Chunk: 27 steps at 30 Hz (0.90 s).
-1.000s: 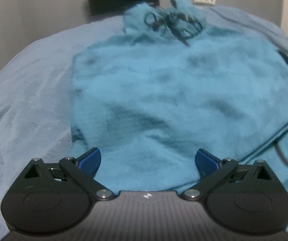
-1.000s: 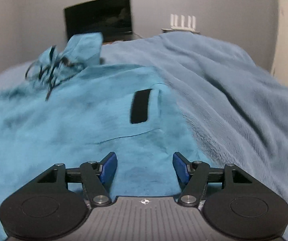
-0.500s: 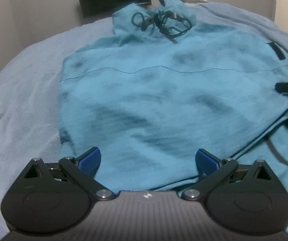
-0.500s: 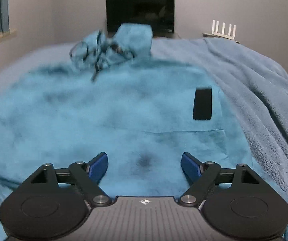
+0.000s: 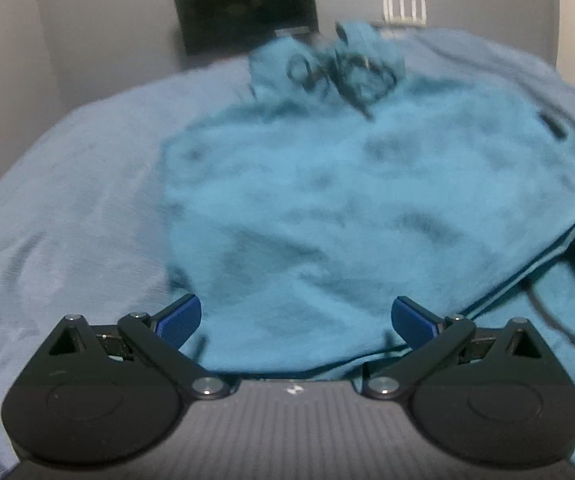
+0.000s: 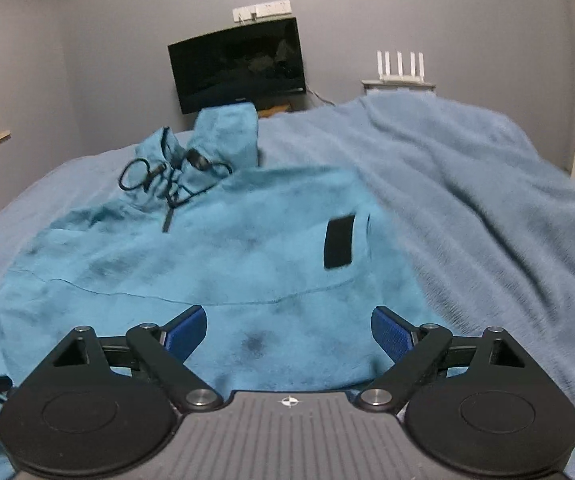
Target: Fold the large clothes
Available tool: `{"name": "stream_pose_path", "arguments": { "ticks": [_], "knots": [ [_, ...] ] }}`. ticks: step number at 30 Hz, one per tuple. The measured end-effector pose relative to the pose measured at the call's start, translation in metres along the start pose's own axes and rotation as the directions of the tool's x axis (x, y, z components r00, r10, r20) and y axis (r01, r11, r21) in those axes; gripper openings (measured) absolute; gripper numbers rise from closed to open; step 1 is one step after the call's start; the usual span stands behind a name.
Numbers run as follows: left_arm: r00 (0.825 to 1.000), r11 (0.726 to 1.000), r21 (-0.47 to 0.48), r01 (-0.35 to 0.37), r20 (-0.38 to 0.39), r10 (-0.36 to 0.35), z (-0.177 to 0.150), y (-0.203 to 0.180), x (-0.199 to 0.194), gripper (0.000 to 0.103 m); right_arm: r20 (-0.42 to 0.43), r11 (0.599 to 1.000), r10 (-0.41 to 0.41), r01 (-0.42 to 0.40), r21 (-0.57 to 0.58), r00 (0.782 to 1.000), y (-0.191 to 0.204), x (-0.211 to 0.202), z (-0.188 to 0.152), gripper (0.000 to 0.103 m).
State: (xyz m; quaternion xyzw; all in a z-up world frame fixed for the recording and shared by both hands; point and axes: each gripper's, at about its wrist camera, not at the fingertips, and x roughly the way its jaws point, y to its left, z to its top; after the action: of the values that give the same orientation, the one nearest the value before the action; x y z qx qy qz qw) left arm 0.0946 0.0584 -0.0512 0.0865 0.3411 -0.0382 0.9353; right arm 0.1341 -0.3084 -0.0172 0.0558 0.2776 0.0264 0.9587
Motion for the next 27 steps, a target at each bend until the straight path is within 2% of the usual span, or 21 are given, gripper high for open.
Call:
{"name": "stream_pose_path", "arguments": {
  "ticks": [3, 6, 8, 11, 13, 14, 17, 18, 21, 24, 27],
  "knots": [
    [0.996, 0.999, -0.036, 0.005, 0.086, -0.002, 0.005, 0.008, -0.043, 0.102, 0.031, 0.999, 0.028, -0.028, -0.02, 0.999, 0.0, -0.031, 0.011, 0.091],
    [0.985, 0.994, -0.097, 0.044, 0.173, -0.026, 0.008, 0.02, -0.089, 0.102, 0.066, 0.997, 0.067, -0.065, -0.032, 0.996, -0.001, -0.066, 0.016, 0.092],
    [0.972, 0.993, -0.11, 0.038, 0.235, -0.011, 0.011, 0.024, -0.125, 0.102, 0.081, 0.994, 0.103, -0.099, -0.052, 0.991, -0.002, -0.09, 0.019, 0.092],
    [0.942, 0.992, -0.119, 0.048, 0.337, -0.005, 0.017, 0.034, -0.187, 0.102, 0.123, 0.988, 0.133, -0.121, -0.101, 0.984, -0.005, -0.13, 0.021, 0.092],
    [0.932, 0.992, -0.117, 0.05, 0.362, -0.004, 0.018, 0.042, -0.223, 0.102, 0.141, 0.983, 0.145, -0.125, -0.137, 0.979, -0.008, -0.154, 0.022, 0.092],
    [0.934, 0.993, -0.105, 0.05, 0.357, -0.009, 0.016, 0.044, -0.235, 0.102, 0.145, 0.98, 0.148, -0.126, -0.155, 0.978, -0.011, -0.167, 0.023, 0.092],
    [0.958, 0.996, -0.041, 0.074, 0.279, -0.06, -0.001, 0.043, -0.26, 0.102, 0.12, 0.967, 0.163, -0.134, -0.216, 0.979, -0.019, -0.199, 0.018, 0.093],
    [0.968, 0.996, -0.011, 0.093, 0.237, -0.088, -0.01, 0.04, -0.265, 0.102, 0.099, 0.962, 0.165, -0.138, -0.237, 0.981, -0.021, -0.208, 0.013, 0.093],
    [0.98, 0.991, 0.047, 0.127, 0.147, -0.132, -0.038, 0.031, -0.278, 0.102, 0.022, 0.941, 0.172, -0.158, -0.3, 0.985, -0.03, -0.233, -0.002, 0.093],
    [0.978, 0.974, 0.111, 0.195, 0.047, -0.201, -0.066, 0.02, -0.29, 0.102, -0.032, 0.918, 0.179, -0.179, -0.354, 0.983, -0.038, -0.259, -0.014, 0.092],
    [0.977, 0.957, 0.198, 0.213, -0.015, -0.215, -0.092, 0.008, -0.302, 0.102, -0.101, 0.879, 0.184, -0.21, -0.427, 0.978, -0.04, -0.284, -0.028, 0.091]
  ]
}}
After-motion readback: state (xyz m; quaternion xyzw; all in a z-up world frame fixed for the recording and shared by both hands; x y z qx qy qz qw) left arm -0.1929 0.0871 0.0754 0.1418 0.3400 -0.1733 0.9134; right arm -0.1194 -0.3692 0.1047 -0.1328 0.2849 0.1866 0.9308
